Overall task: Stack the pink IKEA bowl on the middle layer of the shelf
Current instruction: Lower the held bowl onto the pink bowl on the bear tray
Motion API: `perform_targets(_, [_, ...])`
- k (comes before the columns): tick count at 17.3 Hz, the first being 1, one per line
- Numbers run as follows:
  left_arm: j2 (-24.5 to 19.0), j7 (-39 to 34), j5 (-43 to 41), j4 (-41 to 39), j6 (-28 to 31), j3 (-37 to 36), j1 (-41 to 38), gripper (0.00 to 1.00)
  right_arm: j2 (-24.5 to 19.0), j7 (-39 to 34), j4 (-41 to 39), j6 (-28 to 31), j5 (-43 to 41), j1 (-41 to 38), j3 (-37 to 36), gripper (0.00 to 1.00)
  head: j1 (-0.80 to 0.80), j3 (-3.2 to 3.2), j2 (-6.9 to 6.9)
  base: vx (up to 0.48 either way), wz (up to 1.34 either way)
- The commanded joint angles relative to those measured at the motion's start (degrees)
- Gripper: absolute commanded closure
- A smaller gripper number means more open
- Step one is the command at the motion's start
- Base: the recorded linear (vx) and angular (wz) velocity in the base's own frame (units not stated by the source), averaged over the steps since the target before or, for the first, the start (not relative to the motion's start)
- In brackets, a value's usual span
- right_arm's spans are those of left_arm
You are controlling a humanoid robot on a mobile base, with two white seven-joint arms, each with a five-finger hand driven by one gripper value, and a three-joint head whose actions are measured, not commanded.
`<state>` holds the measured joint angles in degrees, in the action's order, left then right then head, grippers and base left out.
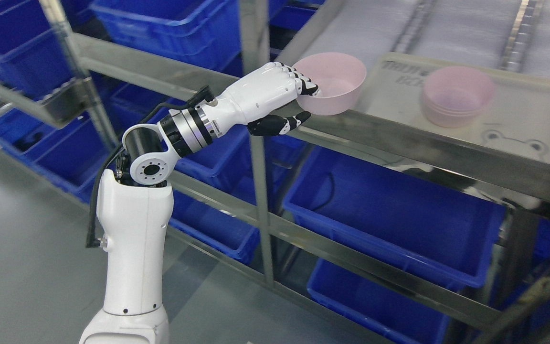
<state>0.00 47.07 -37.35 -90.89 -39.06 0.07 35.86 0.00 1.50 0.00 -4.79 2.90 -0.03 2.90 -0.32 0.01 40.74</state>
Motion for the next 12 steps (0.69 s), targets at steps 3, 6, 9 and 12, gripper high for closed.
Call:
perform_targets(3, [-1.00,0.92,-1.14,1.15,1.01,1.16,8.95,0.96,1.00,-0.01,-1.00,0.04,0.00,-1.20,0.00,0.00,0.00,0.00,0.00,0.062,-1.23])
perform_targets(6, [-1.65,4.60,-9.21,1.77,3.02,3.44,9.31,0.96,1.00,-0.01,-1.00,0.04,0.00,-1.20,0.00,0.00,0.00,0.00,0.00,0.091,-0.82])
perform_targets(9, [-2.73,8.91,-9.67,2.74,3.21,1.44,8.88,0.96,1.00,-0.01,-1.00,0.04,0.00,-1.20,0.00,0.00,0.00,0.00,0.00,0.085,-0.27])
perform_targets(12, [-2.37,9.36,-9.75,2.74,3.21,-3.75,9.13,0.96,1.00,-0.01,-1.00,0.04,0.00,-1.20,0.00,0.00,0.00,0.00,0.00,0.055,-0.17])
